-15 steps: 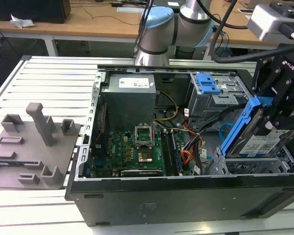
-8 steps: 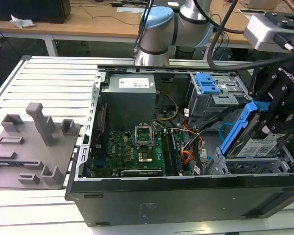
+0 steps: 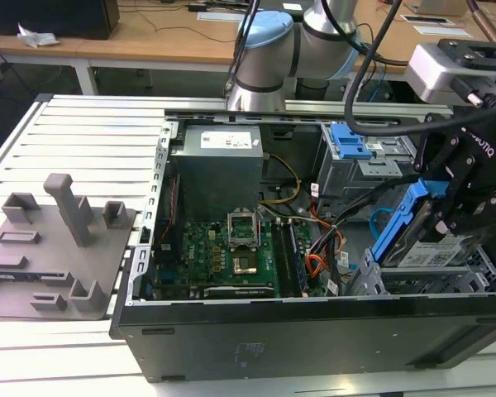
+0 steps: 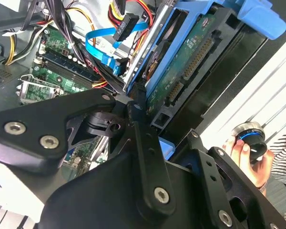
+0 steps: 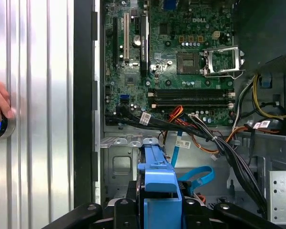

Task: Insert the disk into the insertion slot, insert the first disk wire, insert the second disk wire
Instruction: 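Insert the disk into the insertion slot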

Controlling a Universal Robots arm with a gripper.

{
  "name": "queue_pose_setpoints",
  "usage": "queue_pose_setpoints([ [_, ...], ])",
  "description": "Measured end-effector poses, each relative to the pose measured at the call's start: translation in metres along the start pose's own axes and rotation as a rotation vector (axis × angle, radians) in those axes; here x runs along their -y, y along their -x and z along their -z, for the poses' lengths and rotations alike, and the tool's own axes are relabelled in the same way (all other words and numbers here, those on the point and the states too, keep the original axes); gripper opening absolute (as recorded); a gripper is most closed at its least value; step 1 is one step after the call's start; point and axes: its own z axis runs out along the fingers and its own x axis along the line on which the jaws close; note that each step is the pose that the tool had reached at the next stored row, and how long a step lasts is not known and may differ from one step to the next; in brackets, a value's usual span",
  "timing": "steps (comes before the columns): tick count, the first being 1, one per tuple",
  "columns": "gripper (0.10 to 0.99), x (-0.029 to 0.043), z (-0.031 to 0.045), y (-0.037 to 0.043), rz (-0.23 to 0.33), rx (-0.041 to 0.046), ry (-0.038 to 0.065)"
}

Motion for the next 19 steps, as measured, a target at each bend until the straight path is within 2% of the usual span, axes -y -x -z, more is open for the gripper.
queue_pose_setpoints([
  [11,0.361,0.0001,-0.0015,0.0,0.0,0.0,0.0],
  [12,0.373,0.0001,-0.0016,0.0,0.0,-0.0001,0.0],
  [13,0.435,0.0001,-0.0015,0.0,0.0,-0.0002,0.0],
  [17,0.435,0.0001,-0.0016,0.0,0.0,-0.0001,0.0],
  [18,0.42,0.0,-0.0017,0.0,0.0,0.0,0.0],
  [19,0.353,0.0001,-0.0017,0.0,0.0,-0.0001,0.0],
])
